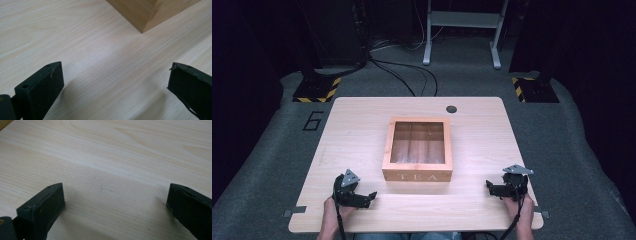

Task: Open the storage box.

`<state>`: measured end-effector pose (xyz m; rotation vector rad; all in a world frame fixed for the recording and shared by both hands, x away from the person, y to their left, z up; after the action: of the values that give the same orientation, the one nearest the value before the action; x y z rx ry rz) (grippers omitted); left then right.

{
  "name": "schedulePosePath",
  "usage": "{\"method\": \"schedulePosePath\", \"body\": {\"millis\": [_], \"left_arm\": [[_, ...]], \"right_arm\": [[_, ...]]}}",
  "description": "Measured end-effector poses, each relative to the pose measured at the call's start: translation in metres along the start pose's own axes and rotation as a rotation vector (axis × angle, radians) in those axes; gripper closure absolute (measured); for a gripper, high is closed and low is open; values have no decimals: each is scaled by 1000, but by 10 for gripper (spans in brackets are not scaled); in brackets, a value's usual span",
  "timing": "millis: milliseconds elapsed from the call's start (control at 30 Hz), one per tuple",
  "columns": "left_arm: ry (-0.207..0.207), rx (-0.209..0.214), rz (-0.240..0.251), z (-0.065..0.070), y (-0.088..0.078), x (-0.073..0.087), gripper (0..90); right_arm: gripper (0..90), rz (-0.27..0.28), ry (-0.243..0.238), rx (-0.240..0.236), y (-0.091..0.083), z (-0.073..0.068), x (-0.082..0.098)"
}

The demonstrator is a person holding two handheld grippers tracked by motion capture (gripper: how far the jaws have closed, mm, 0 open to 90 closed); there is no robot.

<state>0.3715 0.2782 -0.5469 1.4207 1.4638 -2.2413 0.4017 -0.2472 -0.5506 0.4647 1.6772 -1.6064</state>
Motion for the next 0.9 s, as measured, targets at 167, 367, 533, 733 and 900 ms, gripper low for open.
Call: {"method": "schedulePosePath", "body": {"millis": [167, 367, 533, 733, 900], "left_arm": [[16, 38, 32, 4, -2, -12, 1], [30, 72, 79, 10, -1, -32, 1], [33, 95, 115, 12, 2, -48, 2], [32, 129, 126, 16, 11, -60, 10], [42, 144, 123, 15, 19, -64, 25]], "right_arm": [[11, 0, -1, 0, 0, 0, 0], [11, 0, 0, 0, 0, 0, 0], [11, 1, -1, 0, 0, 0, 0], [11, 1, -1, 0, 0, 0, 0], [11, 1, -1, 0, 0, 0, 0]]}}
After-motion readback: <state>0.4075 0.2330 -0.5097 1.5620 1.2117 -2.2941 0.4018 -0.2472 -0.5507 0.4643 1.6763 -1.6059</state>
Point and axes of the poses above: each handheld gripper's, and its own axes: y roughly forward along the jaws, x roughly out of its underside, z roughly to its right, the point moved 3 cm from there along y, roughly forward along the jaws, and after that the axes turned 6 degrees about x, right-handed, at the moved point
